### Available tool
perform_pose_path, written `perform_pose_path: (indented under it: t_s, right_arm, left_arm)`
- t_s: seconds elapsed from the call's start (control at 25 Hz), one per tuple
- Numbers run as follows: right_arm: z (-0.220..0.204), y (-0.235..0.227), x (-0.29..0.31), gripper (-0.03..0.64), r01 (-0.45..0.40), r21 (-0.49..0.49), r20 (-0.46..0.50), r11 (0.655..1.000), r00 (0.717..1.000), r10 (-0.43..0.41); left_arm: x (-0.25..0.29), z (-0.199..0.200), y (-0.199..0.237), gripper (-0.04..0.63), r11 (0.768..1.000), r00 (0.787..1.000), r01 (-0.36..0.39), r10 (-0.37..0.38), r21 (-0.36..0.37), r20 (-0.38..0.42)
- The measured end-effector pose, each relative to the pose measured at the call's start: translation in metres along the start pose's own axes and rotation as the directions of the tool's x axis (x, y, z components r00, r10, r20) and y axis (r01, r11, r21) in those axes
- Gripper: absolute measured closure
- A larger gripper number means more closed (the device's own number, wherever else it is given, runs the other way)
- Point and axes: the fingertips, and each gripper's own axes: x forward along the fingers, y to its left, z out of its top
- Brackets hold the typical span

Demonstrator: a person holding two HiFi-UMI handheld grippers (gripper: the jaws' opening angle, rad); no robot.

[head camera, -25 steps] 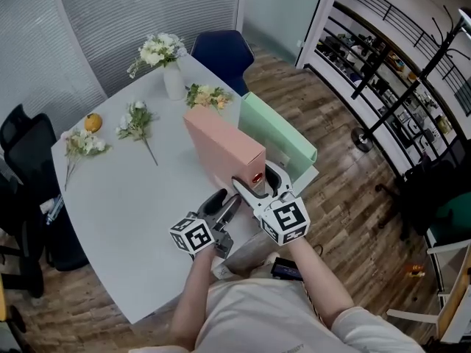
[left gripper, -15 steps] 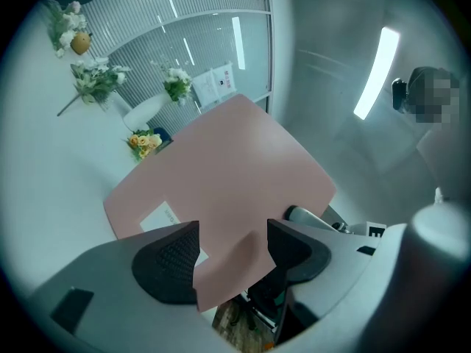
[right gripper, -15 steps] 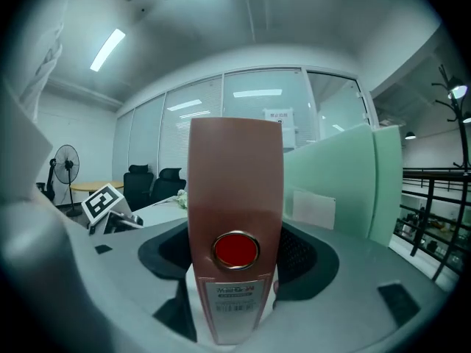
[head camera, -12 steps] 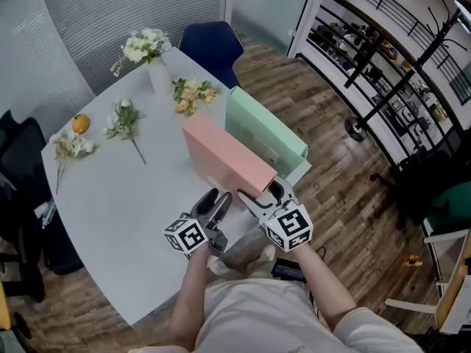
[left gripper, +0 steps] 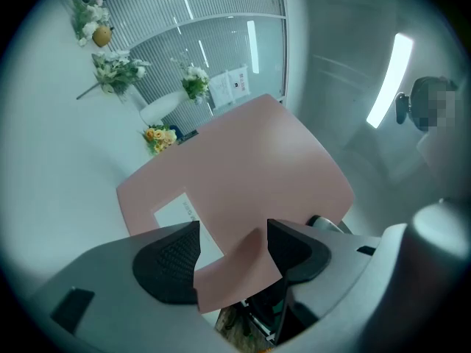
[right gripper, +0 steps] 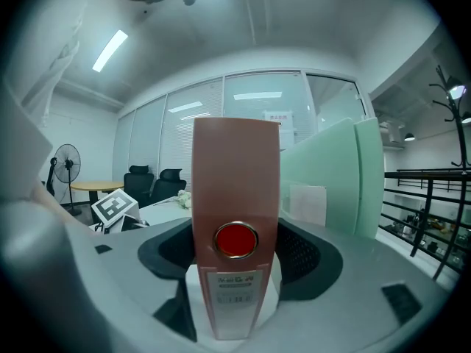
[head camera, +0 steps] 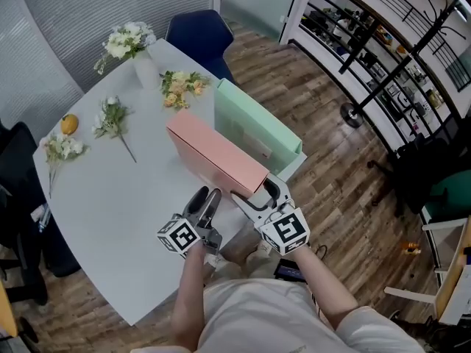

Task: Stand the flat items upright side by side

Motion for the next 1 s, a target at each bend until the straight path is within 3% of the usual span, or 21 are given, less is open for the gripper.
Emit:
perform_pose_path:
  t_s: [1.0]
  right_arm:
    - [-0.016, -0.003, -0.017, 0.330, 0.006, -0.007, -0.027, 1.000, 1.000, -0.006]
  left_arm:
    - [0.013, -0.003, 0.011, 0.310, 0.998, 1.000, -0.012, 0.012, -0.058, -0.001]
